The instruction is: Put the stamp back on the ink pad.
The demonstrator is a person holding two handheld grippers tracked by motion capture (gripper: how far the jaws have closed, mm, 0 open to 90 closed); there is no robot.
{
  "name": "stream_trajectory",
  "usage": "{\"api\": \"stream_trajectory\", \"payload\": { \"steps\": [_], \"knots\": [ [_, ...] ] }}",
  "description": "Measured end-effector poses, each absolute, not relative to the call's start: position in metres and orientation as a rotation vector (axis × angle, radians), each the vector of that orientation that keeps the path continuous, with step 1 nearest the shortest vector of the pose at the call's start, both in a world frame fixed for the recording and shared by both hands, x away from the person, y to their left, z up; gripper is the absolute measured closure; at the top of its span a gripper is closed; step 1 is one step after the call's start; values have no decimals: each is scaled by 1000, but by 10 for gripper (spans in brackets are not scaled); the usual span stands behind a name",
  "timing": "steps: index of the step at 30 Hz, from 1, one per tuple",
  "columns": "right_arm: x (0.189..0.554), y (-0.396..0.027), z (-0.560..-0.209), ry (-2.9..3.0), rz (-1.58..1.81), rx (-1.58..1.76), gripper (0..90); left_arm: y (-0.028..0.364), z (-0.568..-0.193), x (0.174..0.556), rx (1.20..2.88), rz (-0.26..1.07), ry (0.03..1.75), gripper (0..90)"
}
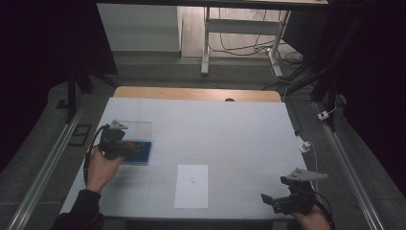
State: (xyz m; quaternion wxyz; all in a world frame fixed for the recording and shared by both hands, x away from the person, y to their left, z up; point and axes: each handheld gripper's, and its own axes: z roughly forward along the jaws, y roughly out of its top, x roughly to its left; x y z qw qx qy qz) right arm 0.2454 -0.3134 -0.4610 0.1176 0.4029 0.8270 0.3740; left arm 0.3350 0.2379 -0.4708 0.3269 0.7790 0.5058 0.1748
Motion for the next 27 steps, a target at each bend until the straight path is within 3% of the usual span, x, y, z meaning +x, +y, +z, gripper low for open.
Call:
{"api": "stream_trajectory", "payload": {
  "steps": [27],
  "knots": [
    [246, -314, -461, 2429, 1094, 1181, 0, 220, -454, 289, 1991, 275, 1086, 0]
  ]
}}
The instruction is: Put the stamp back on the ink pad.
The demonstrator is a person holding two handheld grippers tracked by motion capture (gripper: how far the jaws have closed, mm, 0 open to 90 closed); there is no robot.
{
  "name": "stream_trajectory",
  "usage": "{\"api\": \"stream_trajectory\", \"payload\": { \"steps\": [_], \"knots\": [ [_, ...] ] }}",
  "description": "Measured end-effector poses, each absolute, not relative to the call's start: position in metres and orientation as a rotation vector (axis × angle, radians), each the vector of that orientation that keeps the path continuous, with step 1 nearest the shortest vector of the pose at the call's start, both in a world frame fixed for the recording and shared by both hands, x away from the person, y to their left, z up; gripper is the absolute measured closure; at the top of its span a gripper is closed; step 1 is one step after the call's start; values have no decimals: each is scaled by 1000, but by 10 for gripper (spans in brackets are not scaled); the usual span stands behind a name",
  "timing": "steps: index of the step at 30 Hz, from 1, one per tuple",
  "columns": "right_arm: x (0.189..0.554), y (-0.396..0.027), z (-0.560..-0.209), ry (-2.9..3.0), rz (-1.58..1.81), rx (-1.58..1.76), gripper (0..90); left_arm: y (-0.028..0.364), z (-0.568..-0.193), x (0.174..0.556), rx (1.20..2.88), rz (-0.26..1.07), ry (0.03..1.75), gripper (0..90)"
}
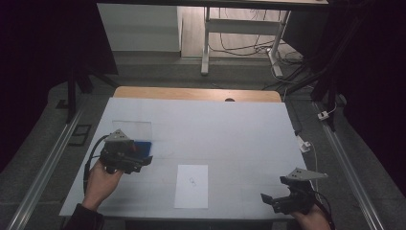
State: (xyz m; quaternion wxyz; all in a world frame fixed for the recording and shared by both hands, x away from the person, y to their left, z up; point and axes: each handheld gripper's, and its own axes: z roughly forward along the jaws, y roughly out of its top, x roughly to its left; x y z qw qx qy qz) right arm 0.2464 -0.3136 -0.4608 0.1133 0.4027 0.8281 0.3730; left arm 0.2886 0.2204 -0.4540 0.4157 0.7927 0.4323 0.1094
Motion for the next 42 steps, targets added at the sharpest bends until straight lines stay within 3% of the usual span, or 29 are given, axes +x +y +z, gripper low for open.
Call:
{"api": "stream_trajectory", "payload": {
  "steps": [31, 42],
  "knots": [
    [247, -314, -461, 2416, 1109, 1195, 0, 258, -468, 207, 1900, 213, 1148, 0],
    [247, -315, -461, 2405, 1109, 1210, 0, 258, -476, 194, 1983, 225, 1177, 0]
  ]
}}
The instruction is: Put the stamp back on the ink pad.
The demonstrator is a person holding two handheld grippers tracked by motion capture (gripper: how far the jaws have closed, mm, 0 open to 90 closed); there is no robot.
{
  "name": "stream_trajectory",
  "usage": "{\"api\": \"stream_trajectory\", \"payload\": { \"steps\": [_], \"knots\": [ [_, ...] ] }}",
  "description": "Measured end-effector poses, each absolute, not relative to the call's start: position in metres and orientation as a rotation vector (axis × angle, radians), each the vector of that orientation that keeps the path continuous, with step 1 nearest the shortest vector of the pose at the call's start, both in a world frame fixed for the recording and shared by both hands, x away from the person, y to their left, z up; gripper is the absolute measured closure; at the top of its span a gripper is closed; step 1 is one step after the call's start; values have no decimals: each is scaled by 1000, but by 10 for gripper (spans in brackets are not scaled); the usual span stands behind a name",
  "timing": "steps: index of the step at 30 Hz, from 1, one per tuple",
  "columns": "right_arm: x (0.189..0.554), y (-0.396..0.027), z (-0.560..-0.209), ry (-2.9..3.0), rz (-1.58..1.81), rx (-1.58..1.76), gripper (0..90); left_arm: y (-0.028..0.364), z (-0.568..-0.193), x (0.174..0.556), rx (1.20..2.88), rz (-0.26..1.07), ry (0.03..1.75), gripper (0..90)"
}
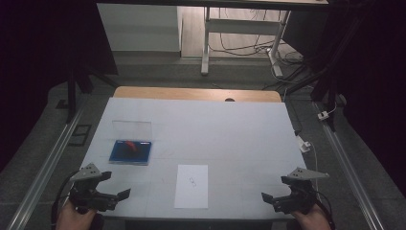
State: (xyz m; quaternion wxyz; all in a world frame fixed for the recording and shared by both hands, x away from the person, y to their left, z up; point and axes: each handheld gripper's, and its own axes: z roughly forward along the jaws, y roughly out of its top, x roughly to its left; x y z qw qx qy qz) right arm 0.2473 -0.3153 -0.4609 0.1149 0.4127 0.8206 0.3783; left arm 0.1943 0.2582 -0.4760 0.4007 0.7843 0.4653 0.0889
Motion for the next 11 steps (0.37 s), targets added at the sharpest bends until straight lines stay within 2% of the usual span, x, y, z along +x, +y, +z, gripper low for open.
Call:
{"api": "stream_trajectory", "payload": {
  "steps": [11],
  "knots": [
    [247, -314, -461, 2407, 1097, 1208, 0, 256, -477, 192, 2037, 240, 1227, 1]
  ]
}}
